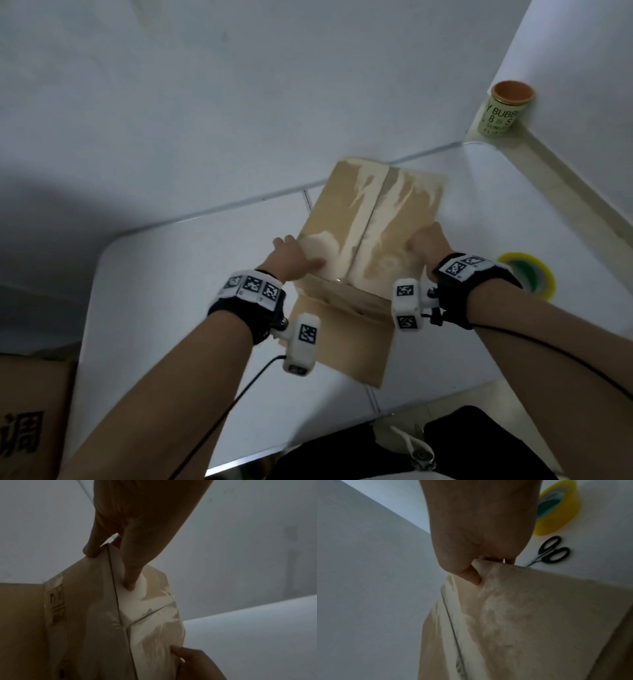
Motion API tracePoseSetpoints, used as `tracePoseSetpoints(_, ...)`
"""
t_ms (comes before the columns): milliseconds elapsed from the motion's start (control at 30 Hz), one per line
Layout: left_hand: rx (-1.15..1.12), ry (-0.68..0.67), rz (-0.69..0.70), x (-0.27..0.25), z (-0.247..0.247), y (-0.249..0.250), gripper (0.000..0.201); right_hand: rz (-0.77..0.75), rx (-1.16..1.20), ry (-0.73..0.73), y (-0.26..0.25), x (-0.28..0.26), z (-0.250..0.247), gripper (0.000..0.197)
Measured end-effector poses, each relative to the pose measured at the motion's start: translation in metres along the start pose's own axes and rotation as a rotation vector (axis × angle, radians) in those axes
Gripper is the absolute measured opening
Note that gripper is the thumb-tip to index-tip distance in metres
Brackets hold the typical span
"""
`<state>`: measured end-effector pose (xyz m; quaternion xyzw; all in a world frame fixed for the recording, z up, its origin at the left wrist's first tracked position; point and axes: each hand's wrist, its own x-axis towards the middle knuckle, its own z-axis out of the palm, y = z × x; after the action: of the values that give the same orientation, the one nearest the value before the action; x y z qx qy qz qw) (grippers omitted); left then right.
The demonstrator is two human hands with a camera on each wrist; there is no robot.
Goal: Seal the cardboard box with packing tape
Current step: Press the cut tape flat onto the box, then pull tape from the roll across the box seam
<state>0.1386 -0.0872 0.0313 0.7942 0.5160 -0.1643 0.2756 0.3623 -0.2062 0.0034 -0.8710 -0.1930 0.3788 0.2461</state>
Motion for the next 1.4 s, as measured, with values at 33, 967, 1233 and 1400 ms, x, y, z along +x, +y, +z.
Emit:
tracePoseSetpoints(33,0.043,-0.011,0.029,-0.002,0.003,0.008,0.082,-0.038,0.031,0.049,0.007,0.01,-0.004,0.02)
tracePoseSetpoints(967,0.289,-0.049,0.706,0.049,0.024,0.214,0.055,0.244,-0.548,0.152,0.191,0.042,-0.081,0.015)
tracePoseSetpoints(1233,0.163,0.031,0.914,0.053,0.028,0.214,0.048,-0.072,-0.44,0.336,0.168,0.029,-0.099,0.03)
tracePoseSetpoints(1400,-0.143,0.012,0.793,0.042,0.003,0.225,0.043,-0.29,-0.256,0.334,0.117,0.003,-0.132,0.028)
